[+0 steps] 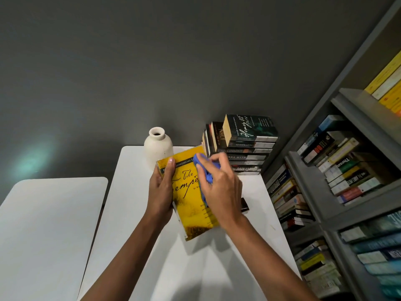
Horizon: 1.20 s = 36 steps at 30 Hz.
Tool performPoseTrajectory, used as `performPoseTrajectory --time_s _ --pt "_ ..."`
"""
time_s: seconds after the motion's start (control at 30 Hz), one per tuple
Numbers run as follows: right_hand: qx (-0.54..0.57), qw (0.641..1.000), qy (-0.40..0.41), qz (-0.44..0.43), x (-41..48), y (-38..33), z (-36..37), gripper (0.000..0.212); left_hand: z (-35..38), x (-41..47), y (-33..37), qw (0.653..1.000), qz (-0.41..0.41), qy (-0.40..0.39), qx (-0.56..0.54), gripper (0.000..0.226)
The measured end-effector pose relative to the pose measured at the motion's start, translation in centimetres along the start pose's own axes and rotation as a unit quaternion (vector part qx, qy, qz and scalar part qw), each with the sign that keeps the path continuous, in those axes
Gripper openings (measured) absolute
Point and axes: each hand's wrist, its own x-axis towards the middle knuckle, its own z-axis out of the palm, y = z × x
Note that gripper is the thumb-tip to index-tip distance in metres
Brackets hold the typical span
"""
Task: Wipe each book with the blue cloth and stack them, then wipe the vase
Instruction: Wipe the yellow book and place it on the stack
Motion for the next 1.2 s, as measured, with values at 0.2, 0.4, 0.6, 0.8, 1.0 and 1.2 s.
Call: performPoseTrajectory --time_s 0.2,0.4,0.6,0.8,1.0,1.2 --pt "-0.007 0.999 0.014 0.029 1.4 0.8 0.1 0.026 0.0 -0.5 -0.4 0.999 -0.031 -0.027 0.012 0.025" --pt "-0.014 0.999 0.030 -0.001 0.3 -3.2 1.9 0.027 0.9 -0.3 -0.1 0.996 -0.064 -0.053 -0.017 0.045" --pt "-0.001 1.000 0.009 -0.023 0.8 -2.0 1.3 0.025 0.5 -0.8 -0.1 0.990 -0.090 -0.051 -0.092 0.048" --pt "-0.013 0.999 0.033 0.030 1.8 -0.9 0.9 0.026 1.1 -0.8 0.3 0.989 -0.100 -0.074 -0.079 0.048" --pt "0.007 0.998 -0.030 -0.055 -0.9 -4.3 2.1 0.029 0.5 -0.2 -0.5 0.982 -0.105 -0.050 -0.147 0.044" --pt "0.015 0.991 -0.092 -0.101 -2.7 -3.8 1.2 0.029 -0.4 -0.5 -0.4 0.961 -0.158 -0.065 -0.216 0.033"
